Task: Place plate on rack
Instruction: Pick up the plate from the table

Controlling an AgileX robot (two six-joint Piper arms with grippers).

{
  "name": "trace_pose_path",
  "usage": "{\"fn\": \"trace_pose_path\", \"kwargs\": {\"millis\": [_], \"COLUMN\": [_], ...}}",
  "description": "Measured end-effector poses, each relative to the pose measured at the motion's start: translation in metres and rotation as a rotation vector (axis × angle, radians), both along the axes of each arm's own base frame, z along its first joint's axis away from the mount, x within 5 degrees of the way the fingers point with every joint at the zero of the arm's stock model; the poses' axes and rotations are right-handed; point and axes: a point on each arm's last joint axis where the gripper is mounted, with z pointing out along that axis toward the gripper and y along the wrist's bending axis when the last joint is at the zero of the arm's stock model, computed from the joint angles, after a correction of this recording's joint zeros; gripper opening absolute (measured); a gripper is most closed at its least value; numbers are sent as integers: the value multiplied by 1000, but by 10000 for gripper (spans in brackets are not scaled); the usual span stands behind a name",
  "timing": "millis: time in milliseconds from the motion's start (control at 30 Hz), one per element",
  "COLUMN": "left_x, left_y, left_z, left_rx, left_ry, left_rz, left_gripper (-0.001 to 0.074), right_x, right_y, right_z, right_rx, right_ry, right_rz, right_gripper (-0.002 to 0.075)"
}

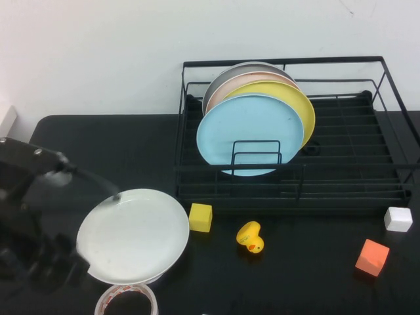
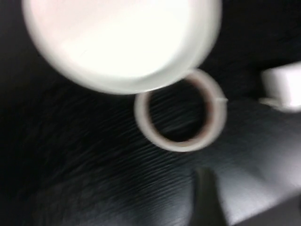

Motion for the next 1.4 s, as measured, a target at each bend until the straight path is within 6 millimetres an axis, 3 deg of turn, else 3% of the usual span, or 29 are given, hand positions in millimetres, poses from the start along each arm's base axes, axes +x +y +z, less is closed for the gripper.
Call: {"fn": "trace_pose_path", "kwargs": {"millis": [100,167,333,500,767,1400], "left_x": [24,38,73,100,121,143], "left_y": [1,2,14,33,34,32], "left_z": [-17,-27,-61,-87,-116,-184], "left_rx": [29,47,27,-139,-192,-195], "left_ry": [87,144,244,293,338,447], "left_rz": [210,316,494,650,636,708], "left_gripper": [468,503,497,470,460,457], "right_x": [0,0,0,0,0,0], "right_y": [0,0,0,0,0,0], "right_z": [0,0,0,0,0,0], "right_rx": [0,0,0,0,2,2], "right_ry": [0,0,0,0,0,0], "right_rz": [0,0,0,0,0,0], "right_gripper": [-2,-2,-2,-2,-2,-2]}}
